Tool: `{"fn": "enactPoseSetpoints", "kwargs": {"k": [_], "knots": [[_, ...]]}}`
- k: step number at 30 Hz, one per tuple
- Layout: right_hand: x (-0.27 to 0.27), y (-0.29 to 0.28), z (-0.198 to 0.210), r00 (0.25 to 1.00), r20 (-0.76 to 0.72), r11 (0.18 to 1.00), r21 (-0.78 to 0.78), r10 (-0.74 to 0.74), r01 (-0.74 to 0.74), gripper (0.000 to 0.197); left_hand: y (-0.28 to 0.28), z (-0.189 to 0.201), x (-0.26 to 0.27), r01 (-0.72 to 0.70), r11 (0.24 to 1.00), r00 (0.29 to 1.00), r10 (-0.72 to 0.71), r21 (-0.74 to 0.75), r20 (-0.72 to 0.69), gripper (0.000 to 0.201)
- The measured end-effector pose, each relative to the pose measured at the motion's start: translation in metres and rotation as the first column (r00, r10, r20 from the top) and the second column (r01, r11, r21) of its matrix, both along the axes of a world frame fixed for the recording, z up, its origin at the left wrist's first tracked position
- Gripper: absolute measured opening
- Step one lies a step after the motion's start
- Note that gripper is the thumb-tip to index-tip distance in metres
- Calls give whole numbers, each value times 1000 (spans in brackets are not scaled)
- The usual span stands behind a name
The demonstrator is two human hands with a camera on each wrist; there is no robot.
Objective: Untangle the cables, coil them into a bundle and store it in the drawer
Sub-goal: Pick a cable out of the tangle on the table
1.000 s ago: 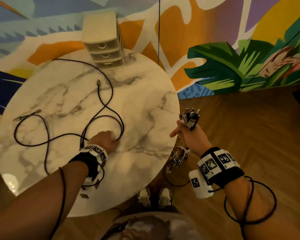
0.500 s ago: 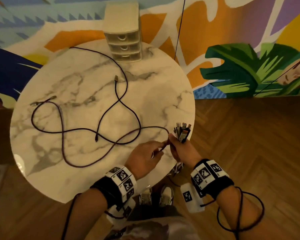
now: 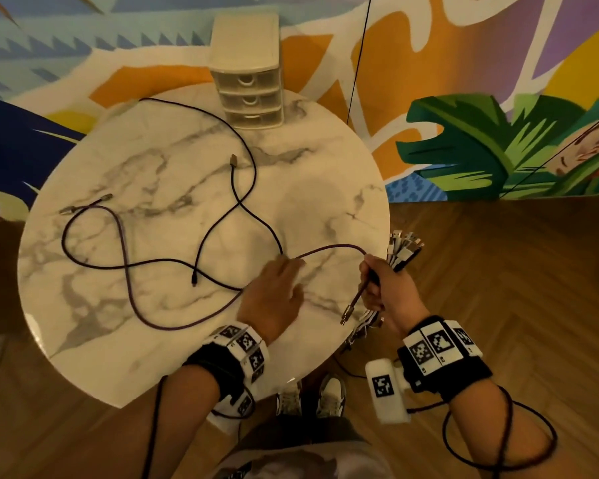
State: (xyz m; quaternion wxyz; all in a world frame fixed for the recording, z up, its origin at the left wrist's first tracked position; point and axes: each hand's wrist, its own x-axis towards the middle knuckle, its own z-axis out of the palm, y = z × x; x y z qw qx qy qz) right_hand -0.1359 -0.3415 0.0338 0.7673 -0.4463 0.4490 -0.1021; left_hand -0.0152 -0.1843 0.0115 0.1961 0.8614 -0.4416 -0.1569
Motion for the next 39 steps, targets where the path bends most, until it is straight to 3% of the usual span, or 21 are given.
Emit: {"fn": "enactPoseSetpoints", "kwargs": {"k": [2,4,6,10,13,15,17,20,22,25,29,31,34,37,39], "knots": [[-5,-3,5,999,21,999,-2,-35,35,36,10,-13,22,-78,982,997,75,172,27,52],[-9,-5,7,998,32,998,-12,-55,55,37,30,-28,41,-131,921,991,124,367,43,48],[-11,-8,7,996,40,996,-14,-86,87,37,49,-39,53,-173,895,985,164,412,56,36],[-12,-8,1,997,11,996,-35,-79,79,37,52,-41,51,-37,959,988,-8,282,155,33],[-11,-5,-11,995,-78,991,-114,68,-76,38,22,-18,39,40,995,955,-65,93,288,29],[-11,-2,-18,962,-202,951,-211,182,-224,40,-2,8,24,54,998,959,-40,-44,279,25],[-11,0,-19,917,-352,900,-311,188,-304,38,-21,33,12,65,992,968,-35,-111,248,22],[-13,-1,-14,908,-418,817,-514,27,-261,23,-40,55,-4,155,988,938,-140,-25,318,13],[-7,3,-3,936,-345,762,-587,71,-274,16,-51,64,-12,201,980,926,-196,18,322,13],[5,10,13,958,-221,798,-537,180,-274,26,-63,69,-17,218,976,953,-211,-8,217,17],[7,-5,17,919,-362,748,-563,160,-352,29,-53,61,-11,256,967,963,-256,10,90,21],[1,-14,13,922,-379,787,-542,82,-293,31,-34,44,8,234,968,965,-243,95,99,21],[-8,-26,18,957,-263,870,-492,-125,-22,32,10,8,58,63,976,968,-110,208,225,24],[-12,-32,26,943,-259,864,-500,-210,55,32,36,0,99,-160,969,950,99,188,298,27],[-14,-31,27,949,-225,844,-532,-219,69,32,26,15,109,-173,981,946,142,84,292,39]]}}
